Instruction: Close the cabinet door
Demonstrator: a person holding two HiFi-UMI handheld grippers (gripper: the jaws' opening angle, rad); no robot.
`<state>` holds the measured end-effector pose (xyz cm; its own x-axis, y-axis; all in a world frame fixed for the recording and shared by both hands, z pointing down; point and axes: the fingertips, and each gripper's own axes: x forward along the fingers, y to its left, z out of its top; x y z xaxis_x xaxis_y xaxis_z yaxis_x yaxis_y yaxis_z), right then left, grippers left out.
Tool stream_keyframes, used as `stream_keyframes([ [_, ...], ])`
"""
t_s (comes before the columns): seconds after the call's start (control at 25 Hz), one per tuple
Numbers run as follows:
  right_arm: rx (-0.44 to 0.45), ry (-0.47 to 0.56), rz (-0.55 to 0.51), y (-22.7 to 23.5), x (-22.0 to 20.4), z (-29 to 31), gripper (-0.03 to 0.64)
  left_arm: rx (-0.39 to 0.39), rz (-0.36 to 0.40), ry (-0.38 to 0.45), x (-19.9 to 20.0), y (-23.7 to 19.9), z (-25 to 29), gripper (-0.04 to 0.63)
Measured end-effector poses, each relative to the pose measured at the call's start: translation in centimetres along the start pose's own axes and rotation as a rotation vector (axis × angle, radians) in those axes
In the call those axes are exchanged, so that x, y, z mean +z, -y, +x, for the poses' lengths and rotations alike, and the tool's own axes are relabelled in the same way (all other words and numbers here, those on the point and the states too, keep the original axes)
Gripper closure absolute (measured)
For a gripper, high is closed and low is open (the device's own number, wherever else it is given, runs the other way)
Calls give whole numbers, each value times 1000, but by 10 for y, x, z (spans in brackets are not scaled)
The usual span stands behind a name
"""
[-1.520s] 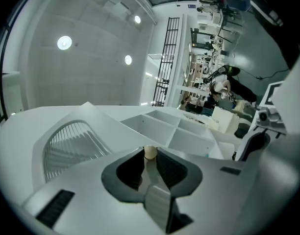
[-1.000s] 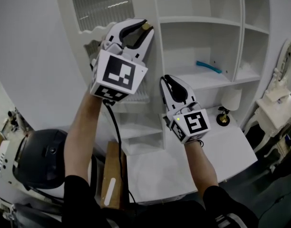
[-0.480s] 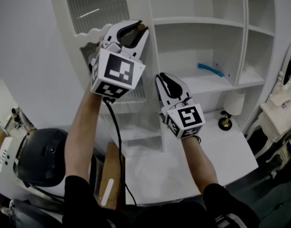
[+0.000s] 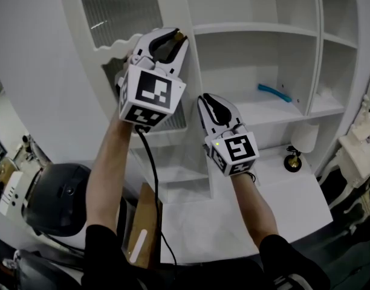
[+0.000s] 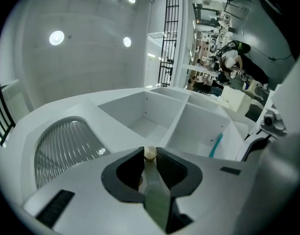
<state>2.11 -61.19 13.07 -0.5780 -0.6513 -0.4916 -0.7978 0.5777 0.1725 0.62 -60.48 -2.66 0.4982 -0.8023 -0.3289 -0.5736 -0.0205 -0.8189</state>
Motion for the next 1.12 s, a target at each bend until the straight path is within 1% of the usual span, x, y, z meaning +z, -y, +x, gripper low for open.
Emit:
stream_keyframes([
  [0.64, -2, 23, 48, 8, -11, 15, 555, 34, 19, -43, -14, -2, 12, 509],
  [0.76, -8, 28, 55, 8, -11, 16, 555, 32, -3, -32, -13, -3, 13, 509],
  [0.84, -21, 16, 64, 9, -10, 16, 555, 41, 7, -36, -13, -4, 14, 509],
  [0.96, -65, -30, 52, 9, -10, 17, 555, 72, 64, -60, -14, -3, 13, 509],
  [1.0, -81, -42, 41, 8, -9, 17, 555, 82, 63, -62, -14, -3, 13, 509],
  [1.12, -111, -62, 39, 7, -10, 16, 555, 118, 27, -54, -15, -4, 11, 509],
])
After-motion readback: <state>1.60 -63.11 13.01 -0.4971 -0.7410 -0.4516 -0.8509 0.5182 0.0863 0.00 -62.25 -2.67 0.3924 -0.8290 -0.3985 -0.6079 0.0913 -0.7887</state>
